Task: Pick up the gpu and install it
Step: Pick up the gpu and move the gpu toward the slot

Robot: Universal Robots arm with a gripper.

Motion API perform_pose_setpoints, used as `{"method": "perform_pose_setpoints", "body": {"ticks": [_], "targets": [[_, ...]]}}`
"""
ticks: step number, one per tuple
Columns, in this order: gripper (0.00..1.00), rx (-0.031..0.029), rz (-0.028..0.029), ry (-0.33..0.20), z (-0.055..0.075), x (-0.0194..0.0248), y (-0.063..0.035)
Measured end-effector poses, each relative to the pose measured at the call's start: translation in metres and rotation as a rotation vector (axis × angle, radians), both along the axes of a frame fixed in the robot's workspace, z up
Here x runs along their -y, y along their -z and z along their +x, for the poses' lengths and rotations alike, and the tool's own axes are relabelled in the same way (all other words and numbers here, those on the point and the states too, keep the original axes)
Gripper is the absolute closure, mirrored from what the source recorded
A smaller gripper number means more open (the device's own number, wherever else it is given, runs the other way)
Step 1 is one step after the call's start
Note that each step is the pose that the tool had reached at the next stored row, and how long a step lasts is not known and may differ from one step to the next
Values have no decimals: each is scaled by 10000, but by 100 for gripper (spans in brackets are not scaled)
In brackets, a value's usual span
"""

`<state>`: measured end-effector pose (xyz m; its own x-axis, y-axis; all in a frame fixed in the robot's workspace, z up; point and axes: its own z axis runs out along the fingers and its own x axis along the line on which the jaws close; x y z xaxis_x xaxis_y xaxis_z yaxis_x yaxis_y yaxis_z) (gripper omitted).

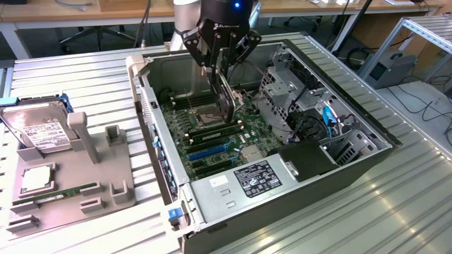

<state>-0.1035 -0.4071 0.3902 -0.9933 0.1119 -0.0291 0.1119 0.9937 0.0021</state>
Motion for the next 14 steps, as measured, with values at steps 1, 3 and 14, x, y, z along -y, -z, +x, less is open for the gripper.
{"method": "perform_pose_setpoints", "body": {"ticks": [1,3,14], "targets": [[73,0,-1,0,10,0,5],[73,0,-2,1,29,0,15],[73,0,-4,0,154,0,77]]}}
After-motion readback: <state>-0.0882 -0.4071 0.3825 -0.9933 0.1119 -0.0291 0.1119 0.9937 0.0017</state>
